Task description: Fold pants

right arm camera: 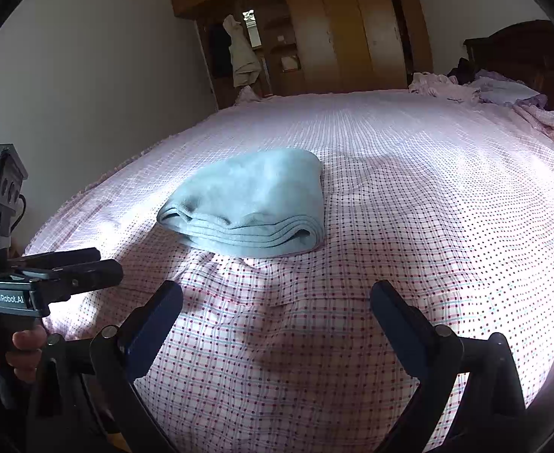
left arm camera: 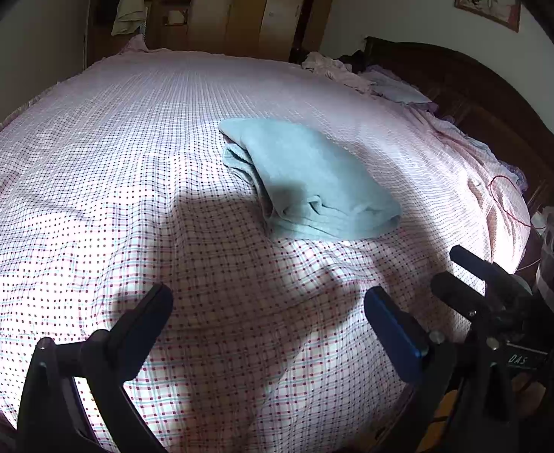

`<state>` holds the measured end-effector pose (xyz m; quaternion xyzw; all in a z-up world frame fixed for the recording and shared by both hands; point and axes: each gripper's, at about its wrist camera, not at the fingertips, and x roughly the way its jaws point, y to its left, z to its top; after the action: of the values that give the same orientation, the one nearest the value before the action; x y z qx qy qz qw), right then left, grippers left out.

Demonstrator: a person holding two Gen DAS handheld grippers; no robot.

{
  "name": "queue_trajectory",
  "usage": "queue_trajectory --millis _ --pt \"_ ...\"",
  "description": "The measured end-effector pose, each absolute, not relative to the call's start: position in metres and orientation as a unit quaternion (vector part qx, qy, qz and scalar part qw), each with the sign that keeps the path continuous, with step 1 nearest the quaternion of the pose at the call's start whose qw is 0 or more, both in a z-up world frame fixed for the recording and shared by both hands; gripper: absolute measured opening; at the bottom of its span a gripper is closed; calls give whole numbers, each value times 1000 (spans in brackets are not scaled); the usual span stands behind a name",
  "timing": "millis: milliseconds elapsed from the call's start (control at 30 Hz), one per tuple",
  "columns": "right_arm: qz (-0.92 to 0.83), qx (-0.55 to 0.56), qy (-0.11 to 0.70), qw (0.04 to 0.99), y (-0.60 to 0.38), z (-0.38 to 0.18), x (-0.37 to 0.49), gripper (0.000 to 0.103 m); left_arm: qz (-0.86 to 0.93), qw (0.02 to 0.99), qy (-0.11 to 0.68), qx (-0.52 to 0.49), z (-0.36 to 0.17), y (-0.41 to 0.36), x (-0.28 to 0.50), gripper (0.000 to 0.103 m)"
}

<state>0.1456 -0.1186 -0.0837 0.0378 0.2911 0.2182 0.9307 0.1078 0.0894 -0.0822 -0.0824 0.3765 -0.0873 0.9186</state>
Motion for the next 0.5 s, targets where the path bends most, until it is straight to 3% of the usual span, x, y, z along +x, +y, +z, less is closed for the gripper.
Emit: queue_trajectory --millis 500 --pt "217 38 296 930 -117 -86 146 96 -91 917 380 -84 -88 83 111 103"
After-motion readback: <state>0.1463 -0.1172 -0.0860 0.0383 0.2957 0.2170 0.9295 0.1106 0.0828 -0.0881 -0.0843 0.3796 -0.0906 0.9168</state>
